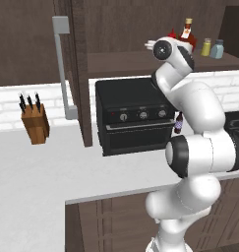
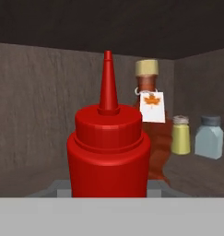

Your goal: Put the shaker and condiment bottle from the counter next to their counterparts in the cabinet.

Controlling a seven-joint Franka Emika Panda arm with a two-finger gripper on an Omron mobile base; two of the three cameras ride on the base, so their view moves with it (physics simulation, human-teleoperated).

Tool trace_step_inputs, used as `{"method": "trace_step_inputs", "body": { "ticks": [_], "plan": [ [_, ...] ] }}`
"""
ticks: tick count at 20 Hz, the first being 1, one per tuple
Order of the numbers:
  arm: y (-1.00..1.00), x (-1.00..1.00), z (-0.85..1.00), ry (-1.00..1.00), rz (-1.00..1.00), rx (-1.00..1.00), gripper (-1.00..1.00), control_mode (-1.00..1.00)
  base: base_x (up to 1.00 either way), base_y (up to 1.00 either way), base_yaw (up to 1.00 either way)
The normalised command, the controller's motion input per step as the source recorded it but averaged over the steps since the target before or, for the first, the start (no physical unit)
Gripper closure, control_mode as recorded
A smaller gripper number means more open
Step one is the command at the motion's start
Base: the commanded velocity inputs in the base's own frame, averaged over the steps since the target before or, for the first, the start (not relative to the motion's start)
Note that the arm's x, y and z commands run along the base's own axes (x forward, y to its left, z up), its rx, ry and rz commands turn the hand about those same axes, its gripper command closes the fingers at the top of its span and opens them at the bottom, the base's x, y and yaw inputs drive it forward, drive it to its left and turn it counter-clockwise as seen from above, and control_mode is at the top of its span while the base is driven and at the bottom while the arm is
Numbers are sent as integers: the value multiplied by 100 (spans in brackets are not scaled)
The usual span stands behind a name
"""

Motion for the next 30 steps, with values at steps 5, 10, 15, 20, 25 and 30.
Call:
{"method": "trace_step_inputs", "body": {
  "ticks": [5, 10, 15, 20, 25, 30],
  "plan": [
    [-13, 15, 0, 1, 5, 5, 100, -100, 0, 0, 0],
    [-11, 14, -6, 0, 5, 4, 100, -100, 0, 0, 0],
    [-8, 13, -12, 0, 4, 2, 100, -100, 0, 0, 0],
    [-6, 18, -10, 0, 4, 1, 100, -100, 0, 0, 0],
    [-1, 29, -7, 0, 3, 0, 100, -100, 0, 0, 0],
    [0, 37, -7, 0, 3, 0, 100, -100, 0, 0, 0]
  ]
}}
